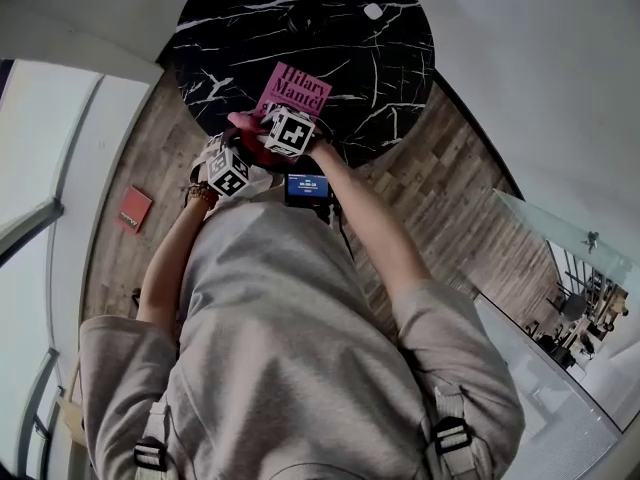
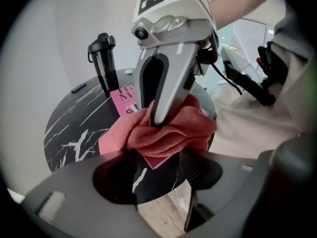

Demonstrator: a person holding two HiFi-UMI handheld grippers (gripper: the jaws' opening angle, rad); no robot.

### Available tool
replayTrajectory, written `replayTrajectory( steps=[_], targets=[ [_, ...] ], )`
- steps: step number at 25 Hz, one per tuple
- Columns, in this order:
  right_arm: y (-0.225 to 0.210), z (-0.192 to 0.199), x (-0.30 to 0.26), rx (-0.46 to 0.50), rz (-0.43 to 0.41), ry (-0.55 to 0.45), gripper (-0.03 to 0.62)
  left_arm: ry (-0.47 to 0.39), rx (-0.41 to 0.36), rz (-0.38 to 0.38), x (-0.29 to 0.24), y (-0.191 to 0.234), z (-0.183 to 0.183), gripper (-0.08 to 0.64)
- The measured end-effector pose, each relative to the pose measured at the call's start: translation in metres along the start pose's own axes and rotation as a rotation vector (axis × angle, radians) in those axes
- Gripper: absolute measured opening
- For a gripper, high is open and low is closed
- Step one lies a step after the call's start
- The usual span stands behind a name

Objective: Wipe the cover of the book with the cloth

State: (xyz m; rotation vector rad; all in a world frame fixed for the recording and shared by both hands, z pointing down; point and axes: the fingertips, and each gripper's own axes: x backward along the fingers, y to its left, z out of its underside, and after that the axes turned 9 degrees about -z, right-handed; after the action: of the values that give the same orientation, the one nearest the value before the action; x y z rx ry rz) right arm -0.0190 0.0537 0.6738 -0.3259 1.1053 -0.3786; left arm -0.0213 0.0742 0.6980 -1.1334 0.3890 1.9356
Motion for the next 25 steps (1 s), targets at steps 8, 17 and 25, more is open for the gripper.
replayTrajectory(
  steps=[8,17,25],
  targets=[
    [-0.007,-0.029,0.129,0.011,0.206,-0.484,0.080,-0.265,0.157,-0.099,0.064,0.052,-0.063,0.161],
    [0.039,-0.035,0.264,-0.079,0.502,-0.997,0.072,-0.568,0.267,-0.218,0.138,0.084,-0.157,-0.002],
    [0.074,-0.023,0.263,-0.061,0.539,-0.920,0.072,-0.579,0.290,-0.184,0.153,0.051,-0.158,-0.002]
  ],
)
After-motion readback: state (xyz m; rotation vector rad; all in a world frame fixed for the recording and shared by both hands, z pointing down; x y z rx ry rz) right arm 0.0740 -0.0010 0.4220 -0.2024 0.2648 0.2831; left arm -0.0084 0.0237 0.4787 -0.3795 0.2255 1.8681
